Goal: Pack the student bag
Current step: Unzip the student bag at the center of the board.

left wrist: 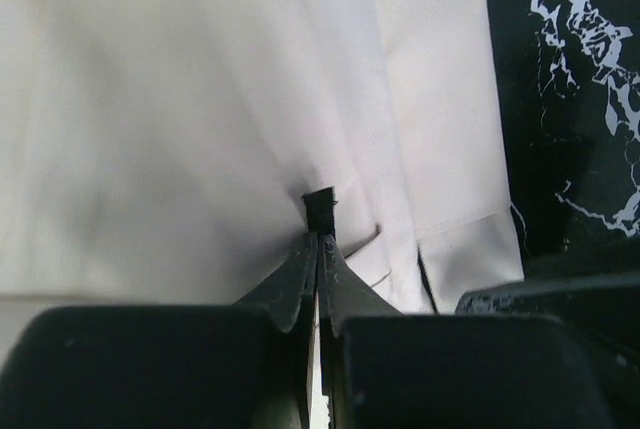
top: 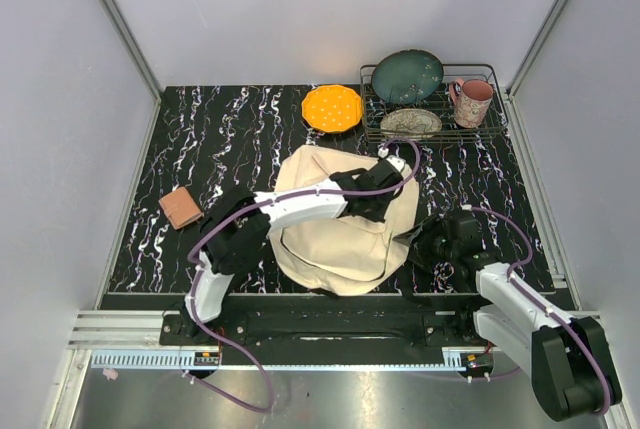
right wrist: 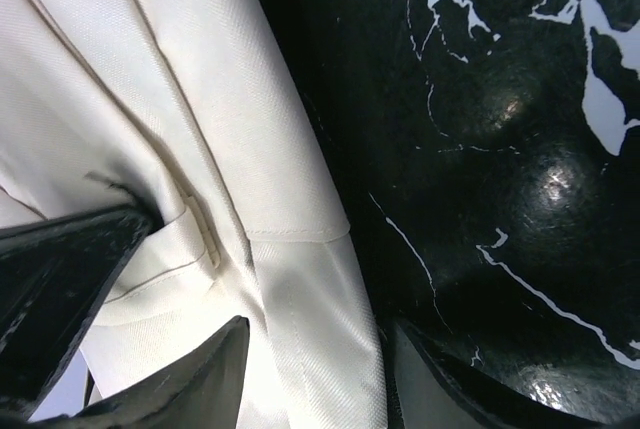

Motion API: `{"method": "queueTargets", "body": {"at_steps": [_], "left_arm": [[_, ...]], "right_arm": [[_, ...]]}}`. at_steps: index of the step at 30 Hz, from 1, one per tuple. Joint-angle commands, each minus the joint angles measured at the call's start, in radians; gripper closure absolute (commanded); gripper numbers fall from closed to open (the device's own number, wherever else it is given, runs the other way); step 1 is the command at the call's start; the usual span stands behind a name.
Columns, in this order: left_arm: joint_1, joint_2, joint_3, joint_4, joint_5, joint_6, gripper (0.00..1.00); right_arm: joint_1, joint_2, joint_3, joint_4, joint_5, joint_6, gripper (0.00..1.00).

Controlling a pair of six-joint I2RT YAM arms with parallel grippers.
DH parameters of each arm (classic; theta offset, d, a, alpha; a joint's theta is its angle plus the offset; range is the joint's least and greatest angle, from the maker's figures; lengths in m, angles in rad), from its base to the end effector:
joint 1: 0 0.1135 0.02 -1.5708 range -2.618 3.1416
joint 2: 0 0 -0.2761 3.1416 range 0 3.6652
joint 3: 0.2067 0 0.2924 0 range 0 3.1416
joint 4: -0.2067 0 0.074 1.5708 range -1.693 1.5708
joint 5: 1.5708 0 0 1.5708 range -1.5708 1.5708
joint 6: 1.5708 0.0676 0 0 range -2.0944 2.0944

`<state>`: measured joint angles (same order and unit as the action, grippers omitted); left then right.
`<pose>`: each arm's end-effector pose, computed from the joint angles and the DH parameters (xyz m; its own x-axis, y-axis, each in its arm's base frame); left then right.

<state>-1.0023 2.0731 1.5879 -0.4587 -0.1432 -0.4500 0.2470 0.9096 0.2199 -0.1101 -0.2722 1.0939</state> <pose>0.2863 -0.4303 0.1610 -0.7358 0.3521 -0.5785 0.5208 0.8402 -0.1511 0.1956 0.0681 0.0958 -0.6898 0.7086 -0.1486 0.4264 0.5635 0.7076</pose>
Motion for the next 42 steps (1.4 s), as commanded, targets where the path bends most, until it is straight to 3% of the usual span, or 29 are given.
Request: {"method": "queueTargets", "body": {"at_steps": [1, 9, 12, 15, 18, 28, 38, 39, 40, 42], "left_arm": [[0.007, -0.136, -0.048, -0.034, -0.093, 0.0, 1.0], [0.019, -0.203, -0.091, -0.044, -0.144, 0.005, 1.0], [0.021, -0.189, -0.085, -0.034, -0.093, 0.004, 0.98], [0.022, -0.16, -0.06, -0.031, -0.046, -0.016, 0.52], [0.022, -0.131, -0.04, -0.026, -0.009, -0.038, 0.39], [0.013, -0.025, 0.053, -0.07, 0.002, -0.073, 0.36], [0.004, 0.03, 0.073, -0.078, 0.014, -0.072, 0.5], [0.004, 0.031, 0.069, -0.078, 0.011, -0.072, 0.62], [0.004, 0.031, 0.064, -0.078, 0.01, -0.072, 0.64], [0.004, 0.033, 0.061, -0.077, 0.005, -0.075, 0.61]], "right_arm": [[0.006, 0.008, -0.001, 0.007, 0.024, 0.004, 0.37], [0.008, 0.041, 0.006, 0.038, 0.013, 0.006, 0.37], [0.008, 0.038, 0.003, 0.046, 0.005, 0.008, 0.36], [0.009, 0.038, 0.001, 0.049, 0.001, 0.008, 0.36], [0.006, 0.034, -0.002, 0.05, -0.002, 0.008, 0.36], [0.008, 0.028, -0.005, 0.046, -0.002, 0.006, 0.35], [0.006, 0.031, -0.005, 0.046, -0.005, 0.004, 0.35], [0.008, 0.029, -0.007, 0.047, -0.005, 0.004, 0.35], [0.008, 0.031, -0.007, 0.05, -0.005, 0.006, 0.35], [0.008, 0.032, -0.007, 0.05, -0.007, 0.006, 0.34]]}}
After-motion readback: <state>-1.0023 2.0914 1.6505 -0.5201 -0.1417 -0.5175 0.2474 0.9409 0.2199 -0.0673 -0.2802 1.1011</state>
